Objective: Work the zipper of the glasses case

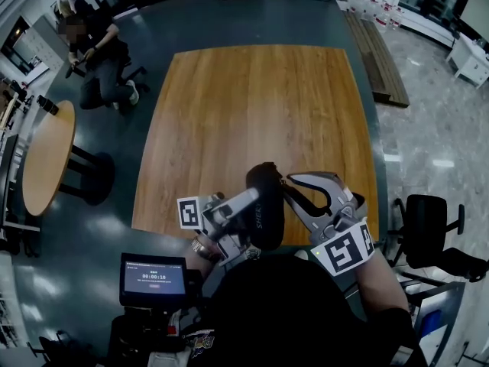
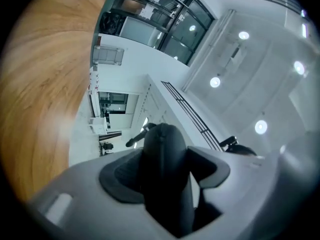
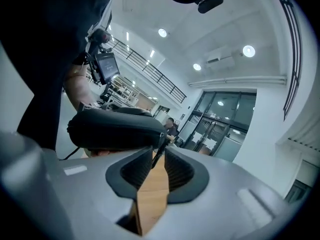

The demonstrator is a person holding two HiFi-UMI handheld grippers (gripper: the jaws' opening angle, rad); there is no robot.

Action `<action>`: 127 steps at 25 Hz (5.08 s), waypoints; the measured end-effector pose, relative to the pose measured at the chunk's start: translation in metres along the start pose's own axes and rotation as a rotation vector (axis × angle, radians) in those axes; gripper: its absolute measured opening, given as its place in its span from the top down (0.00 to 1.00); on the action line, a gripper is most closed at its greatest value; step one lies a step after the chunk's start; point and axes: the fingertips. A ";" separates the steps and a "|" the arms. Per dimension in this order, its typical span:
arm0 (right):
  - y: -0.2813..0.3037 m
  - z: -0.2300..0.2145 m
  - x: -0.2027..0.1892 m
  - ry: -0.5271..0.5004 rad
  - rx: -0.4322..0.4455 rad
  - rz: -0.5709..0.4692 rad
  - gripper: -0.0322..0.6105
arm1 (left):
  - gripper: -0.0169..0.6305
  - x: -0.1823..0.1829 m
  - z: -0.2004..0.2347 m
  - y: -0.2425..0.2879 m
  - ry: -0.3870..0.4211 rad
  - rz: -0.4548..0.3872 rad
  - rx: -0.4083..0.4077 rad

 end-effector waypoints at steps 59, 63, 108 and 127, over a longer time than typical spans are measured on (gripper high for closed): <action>0.015 0.071 -0.039 0.163 0.044 0.200 0.95 | 0.56 0.101 0.031 -0.039 0.315 -0.749 0.344; 0.020 0.076 -0.040 0.092 0.056 0.214 0.95 | 0.56 0.102 0.031 -0.046 0.338 -0.767 0.375; 0.037 0.133 -0.329 1.194 -0.128 0.552 0.94 | 0.67 0.070 0.263 -0.210 -0.031 -0.333 0.863; -0.015 0.113 -0.277 1.227 -0.138 0.328 0.94 | 0.98 0.002 0.187 -0.135 0.658 0.164 0.924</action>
Point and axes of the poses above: the fingertips, and each gripper's own axes: y forward along the fingers, z to its left, x out of its top, and after that the axes turned 1 degree about -y, right-handed
